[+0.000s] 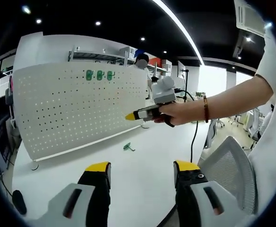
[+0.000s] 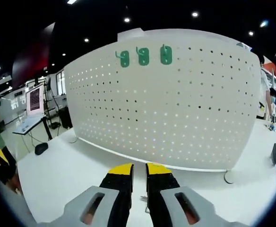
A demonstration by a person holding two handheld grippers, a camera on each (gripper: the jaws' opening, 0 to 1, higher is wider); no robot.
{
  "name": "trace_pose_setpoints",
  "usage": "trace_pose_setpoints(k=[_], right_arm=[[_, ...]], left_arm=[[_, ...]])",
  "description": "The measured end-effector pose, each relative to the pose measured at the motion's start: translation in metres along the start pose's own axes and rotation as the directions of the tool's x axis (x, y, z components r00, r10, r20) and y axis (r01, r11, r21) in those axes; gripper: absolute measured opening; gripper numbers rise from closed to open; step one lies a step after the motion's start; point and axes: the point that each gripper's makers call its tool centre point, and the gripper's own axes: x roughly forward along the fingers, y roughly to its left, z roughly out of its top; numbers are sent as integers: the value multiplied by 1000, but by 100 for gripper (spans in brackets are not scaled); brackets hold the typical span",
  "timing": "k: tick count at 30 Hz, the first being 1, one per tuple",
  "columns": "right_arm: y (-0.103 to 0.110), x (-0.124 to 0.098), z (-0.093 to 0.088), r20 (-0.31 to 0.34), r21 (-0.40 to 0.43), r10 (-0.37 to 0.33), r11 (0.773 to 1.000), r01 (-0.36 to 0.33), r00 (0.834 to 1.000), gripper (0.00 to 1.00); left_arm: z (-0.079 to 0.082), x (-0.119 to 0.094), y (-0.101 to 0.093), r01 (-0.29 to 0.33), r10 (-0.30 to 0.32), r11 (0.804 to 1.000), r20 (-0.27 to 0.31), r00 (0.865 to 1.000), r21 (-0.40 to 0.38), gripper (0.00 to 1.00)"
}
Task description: Insert the hook assembly into the mounting plate slot until the hook locks in place.
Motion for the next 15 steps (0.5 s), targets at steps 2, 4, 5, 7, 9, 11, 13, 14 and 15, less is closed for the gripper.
trace_pose_setpoints(k=[2,4,5,7,9,11,13,14,15], right_arm=[[-3,0,-5,-13,2,0,1000,0,1000,9],[-8,-2,-10,-19,8,-4,1000,4,1000,9],[-9,-2,-13,-21,13,-4,1000,4,1000,9],[-13,-3,-20,-34,28,-3,1000,4,999,9],[-15,-4,-24,-42,29,-3,1000,4,999,9],[-16,-4,-28,-50,29,1,1000,0,999,9],[-17,-4,-31,-53,35,8,999,-6,999,9],[-18,-4,-33,-56,36,11,999,-10,998,9],[-19,-4,-37,-67,38,14,999,-11,998,10]], left_arm=[[0,0,-1,-3,3,1000,-5,1000,-1,56],[1,0,-1,-5,5,1000,-1,1000,3,56],[1,1,-1,-5,5,1000,-1,1000,2,56],[1,1,-2,-5,5,1000,-5,1000,3,56],[-1,2,-3,-1,1,1000,-13,1000,0,56],[-3,3,-4,-2,2,1000,-19,1000,5,56],[-3,4,-4,0,0,1000,-22,1000,1,56],[-3,4,-4,0,0,1000,-24,1000,1,56],[-4,5,-5,1,0,1000,-27,1000,2,56]])
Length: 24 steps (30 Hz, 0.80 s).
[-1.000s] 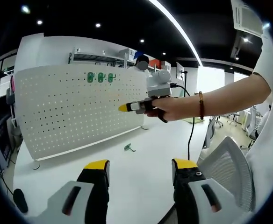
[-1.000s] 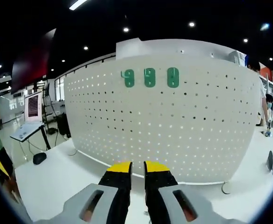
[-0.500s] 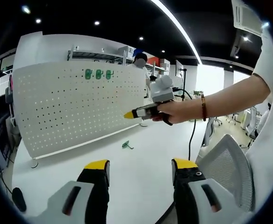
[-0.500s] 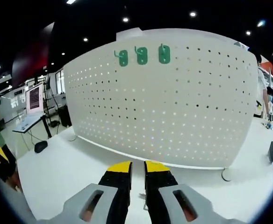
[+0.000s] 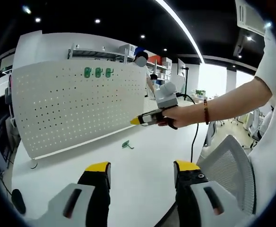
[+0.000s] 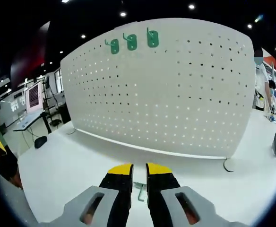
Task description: Insert the hook assembly into the mounting plate slot until the hook locks in place.
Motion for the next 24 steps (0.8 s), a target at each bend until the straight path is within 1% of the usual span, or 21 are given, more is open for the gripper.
trace_pose_setpoints(k=[4,9,11,13,14,16,18,24], right_arm=[[-5,1,-10,-23,0,4,1000,-4,1000,10],[-6,5,-18,-44,-7,21,1000,-21,999,9],[-8,7,-20,-49,-14,15,1000,-16,999,9],[-6,9,-23,-55,6,36,999,-35,998,10],[-5,11,-24,-59,0,40,999,-40,997,10],[-7,12,-26,-68,-14,30,999,-31,997,10],[-7,13,-28,-71,-5,33,999,-34,997,10],[-9,18,-38,-105,-17,44,999,-46,993,10]], left_arm=[[0,1,-1,0,0,1000,-1,1000,-3,56],[-2,3,0,-7,7,1000,-12,1000,-9,56],[-3,4,0,-9,8,1000,-17,1000,-10,56],[-4,4,1,-12,12,1000,-19,1000,-12,56],[-4,4,1,-11,11,1000,-21,1000,-15,56],[-4,4,1,-13,12,1000,-24,1000,-14,56],[-5,4,2,-16,15,1000,-28,999,-16,56],[-7,3,6,-25,24,999,-36,999,-20,56]])
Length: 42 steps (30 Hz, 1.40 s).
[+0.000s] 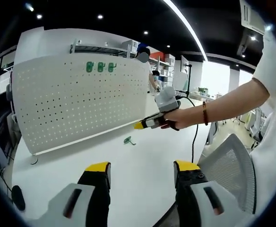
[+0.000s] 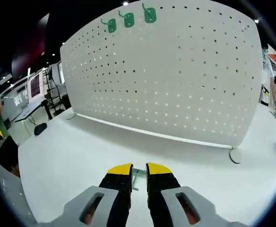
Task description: Insert the hook assembly into the mounting plate slot until the hook locks in place.
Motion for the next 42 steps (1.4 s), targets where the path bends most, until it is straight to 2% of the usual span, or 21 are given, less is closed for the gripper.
trace_pose_setpoints(k=[14,19,21,26,31,42], right_arm=[[-3,11,-19,-62,-25,36,999,-37,997,12],[-3,16,-24,-76,-20,47,999,-49,996,13],[-3,19,-31,-102,-8,56,998,-57,993,14],[-2,25,-37,-117,-3,74,997,-75,990,15],[-4,30,-34,-108,2,79,997,-79,991,16],[-7,42,-35,-140,-35,90,995,-96,986,16]], left_arm=[[-4,6,-3,-7,7,1000,-25,1000,-12,56],[-5,11,-5,-2,1,1000,-30,1000,-18,56],[-5,12,-6,3,-4,1000,-34,999,-15,56],[-5,10,-4,-14,14,1000,-29,999,-21,55],[-9,12,-4,-13,12,1000,-48,999,-22,55],[-7,12,-1,-19,18,999,-50,999,-25,55]])
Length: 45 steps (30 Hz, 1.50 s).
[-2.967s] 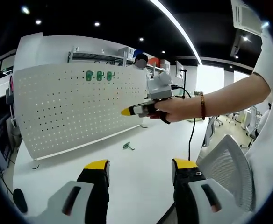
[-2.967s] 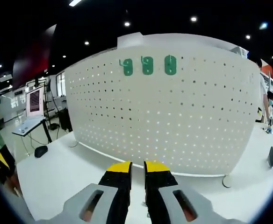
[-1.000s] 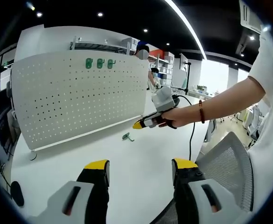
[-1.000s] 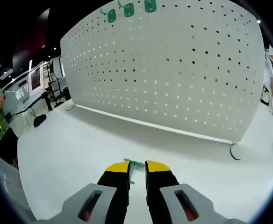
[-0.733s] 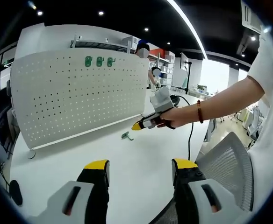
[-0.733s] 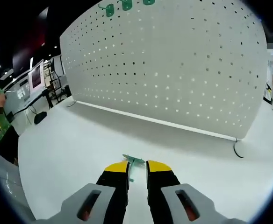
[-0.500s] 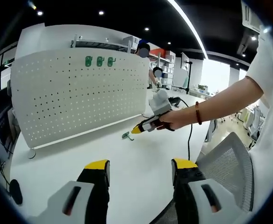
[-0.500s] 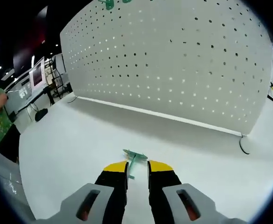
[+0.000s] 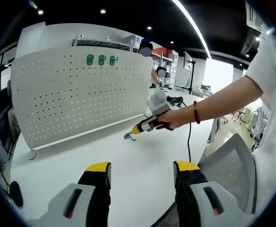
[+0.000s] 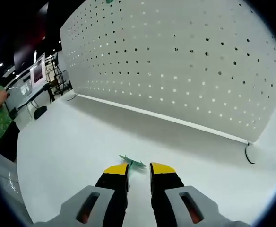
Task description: Insert the hook assembly into the mounting plate slot until the hook locks in place.
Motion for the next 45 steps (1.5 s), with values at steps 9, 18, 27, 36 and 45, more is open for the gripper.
trace_pose_setpoints(k=[9,18,27,36,45], right_arm=[[-3,9,-3,2,34,24,999,-24,1000,15],[3,13,-7,2,67,65,996,-65,998,12],[11,10,-12,1,99,97,990,-97,995,7],[24,11,-21,-30,53,141,989,-140,990,5],[25,13,-20,-4,37,123,992,-123,992,1]], left_arm=[[-5,-1,3,-3,3,1000,-28,1000,3,54],[7,-1,5,6,-6,999,7,1000,-42,54],[4,-1,4,11,-11,999,-2,1000,-45,54],[7,0,3,17,-17,999,10,1000,-47,54],[7,-2,5,14,-13,999,13,1000,-52,54]])
